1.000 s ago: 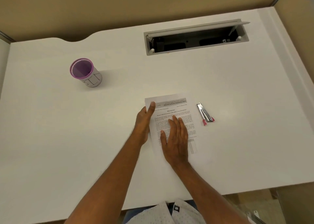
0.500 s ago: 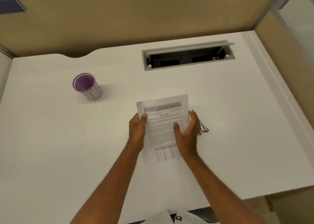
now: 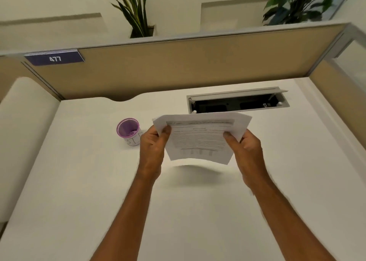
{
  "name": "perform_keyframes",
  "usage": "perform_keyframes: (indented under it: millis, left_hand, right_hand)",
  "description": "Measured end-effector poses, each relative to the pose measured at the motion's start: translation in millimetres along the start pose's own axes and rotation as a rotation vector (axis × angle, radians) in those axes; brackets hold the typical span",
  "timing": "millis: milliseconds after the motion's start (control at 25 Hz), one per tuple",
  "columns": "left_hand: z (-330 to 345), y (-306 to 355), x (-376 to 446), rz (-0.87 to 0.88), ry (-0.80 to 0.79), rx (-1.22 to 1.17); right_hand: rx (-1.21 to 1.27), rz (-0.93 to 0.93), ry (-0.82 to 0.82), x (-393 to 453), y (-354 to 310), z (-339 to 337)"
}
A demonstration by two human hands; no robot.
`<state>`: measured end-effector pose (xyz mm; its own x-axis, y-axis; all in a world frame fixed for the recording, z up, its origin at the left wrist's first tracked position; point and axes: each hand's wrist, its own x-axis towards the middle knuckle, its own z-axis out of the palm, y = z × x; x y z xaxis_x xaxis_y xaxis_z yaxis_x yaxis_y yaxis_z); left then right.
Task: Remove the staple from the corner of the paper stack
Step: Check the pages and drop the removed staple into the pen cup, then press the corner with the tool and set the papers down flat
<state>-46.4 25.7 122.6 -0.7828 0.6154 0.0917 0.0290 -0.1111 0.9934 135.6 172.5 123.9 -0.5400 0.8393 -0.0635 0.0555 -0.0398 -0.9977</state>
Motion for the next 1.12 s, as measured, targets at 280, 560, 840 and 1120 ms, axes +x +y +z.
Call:
perform_keyframes:
  millis: [280, 560, 840, 1120]
  left_hand:
    - [16.2, -49.9, -28.3, -0.16, 0.114, -0.025]
    - [13.4, -55.0, -6.6, -0.169, 0.111, 0.176]
    - [22.6, -137.3, -30.7, -0.405, 0.107, 0.542]
    - [18.6, -164.0, -29.7, -0.441, 0.082, 0.521]
  right_hand:
    - [0.069, 0.157, 0.161, -17.4, 48.7, 21.4]
    - [-0.079, 0.166, 0.038, -12.4, 62.8, 2.8]
    - [-0.842, 0.201, 0.278, -42.1, 143.7, -62.6]
    - [-0.844, 0.297, 0.274, -56.5, 173.7, -104.1]
